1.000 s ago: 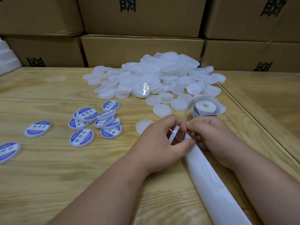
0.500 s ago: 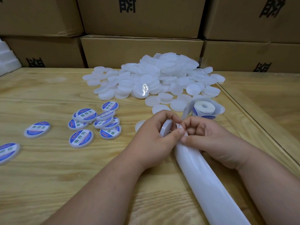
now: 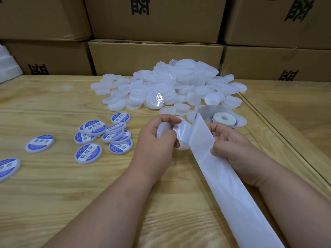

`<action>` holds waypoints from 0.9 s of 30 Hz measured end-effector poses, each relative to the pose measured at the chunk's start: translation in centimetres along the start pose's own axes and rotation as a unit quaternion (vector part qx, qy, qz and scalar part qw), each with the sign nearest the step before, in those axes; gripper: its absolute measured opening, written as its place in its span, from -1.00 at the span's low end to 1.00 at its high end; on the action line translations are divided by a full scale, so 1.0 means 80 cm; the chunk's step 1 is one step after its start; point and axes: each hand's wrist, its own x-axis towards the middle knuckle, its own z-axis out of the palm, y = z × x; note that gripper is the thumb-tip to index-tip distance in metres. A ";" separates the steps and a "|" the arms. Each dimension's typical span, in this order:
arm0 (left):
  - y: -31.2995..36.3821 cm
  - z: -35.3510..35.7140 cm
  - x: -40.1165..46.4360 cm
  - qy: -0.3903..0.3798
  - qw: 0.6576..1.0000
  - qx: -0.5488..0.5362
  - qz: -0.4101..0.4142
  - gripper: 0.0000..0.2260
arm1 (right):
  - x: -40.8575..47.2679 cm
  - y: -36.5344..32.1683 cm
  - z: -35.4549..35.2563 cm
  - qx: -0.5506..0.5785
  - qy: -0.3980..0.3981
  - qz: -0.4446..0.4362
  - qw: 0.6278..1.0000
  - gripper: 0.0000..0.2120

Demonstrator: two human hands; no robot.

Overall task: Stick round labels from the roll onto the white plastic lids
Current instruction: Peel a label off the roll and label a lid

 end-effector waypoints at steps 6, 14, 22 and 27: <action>0.005 0.000 -0.001 0.015 0.999 -0.043 -0.010 -0.76 | 0.002 0.007 0.011 -0.018 0.129 -0.111 0.985 -0.82; 0.011 0.003 -0.005 -0.020 0.999 -0.028 -0.024 -0.78 | 0.009 0.013 0.024 -0.112 0.186 -0.267 0.939 -0.70; 0.012 0.002 -0.006 -0.038 0.998 0.006 -0.042 -0.77 | 0.007 0.011 0.026 -0.120 0.205 -0.275 0.932 -0.86; 0.014 0.002 -0.007 -0.046 0.998 0.003 -0.041 -0.78 | 0.005 0.010 0.025 -0.131 0.204 -0.281 0.928 -0.87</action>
